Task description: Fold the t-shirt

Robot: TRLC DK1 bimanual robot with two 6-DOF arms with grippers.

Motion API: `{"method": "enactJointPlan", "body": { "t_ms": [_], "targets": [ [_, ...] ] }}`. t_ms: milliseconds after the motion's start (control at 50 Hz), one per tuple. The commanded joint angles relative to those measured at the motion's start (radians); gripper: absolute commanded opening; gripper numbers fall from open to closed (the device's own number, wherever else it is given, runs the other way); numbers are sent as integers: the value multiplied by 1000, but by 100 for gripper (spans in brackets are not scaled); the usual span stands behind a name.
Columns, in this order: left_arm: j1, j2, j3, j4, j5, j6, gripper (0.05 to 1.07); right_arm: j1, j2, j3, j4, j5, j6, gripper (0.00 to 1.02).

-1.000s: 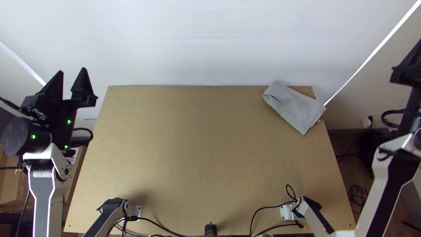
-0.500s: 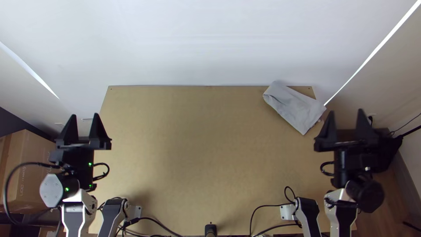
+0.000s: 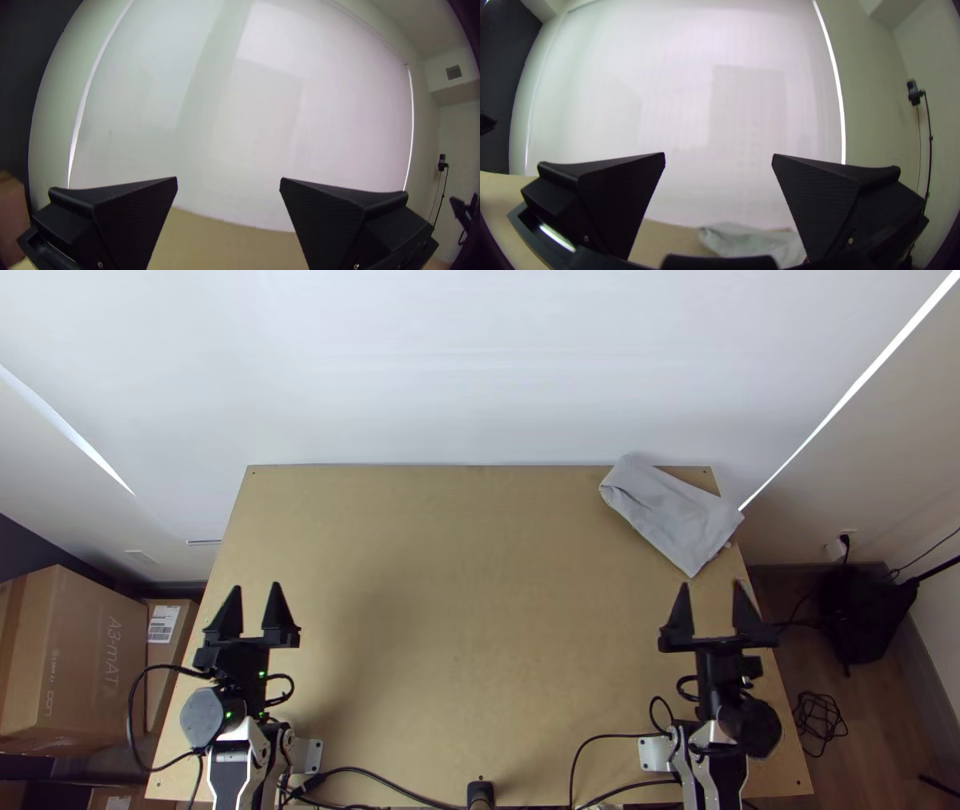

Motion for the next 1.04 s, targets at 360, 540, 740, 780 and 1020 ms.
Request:
{"method": "enactJointPlan", "body": {
  "t_ms": [360,540,740,780,1020],
  "targets": [
    [-3,-9,-82,-225,3,18,103,-1,-2,-21,-411,134,86,99],
    [-5,-9,-82,-225,3,18,103,1,-2,-21,-411,134,86,99],
    [-3,-10,-82,-225,3,18,103,1,-2,-22,-411,134,86,99],
    [-3,-10,-82,-225,3,16,103,1,-2,-22,-411,134,86,99],
    [-3,-10,-82,-225,3,18,103,1,-2,-21,-411,134,86,99]
  ]
}}
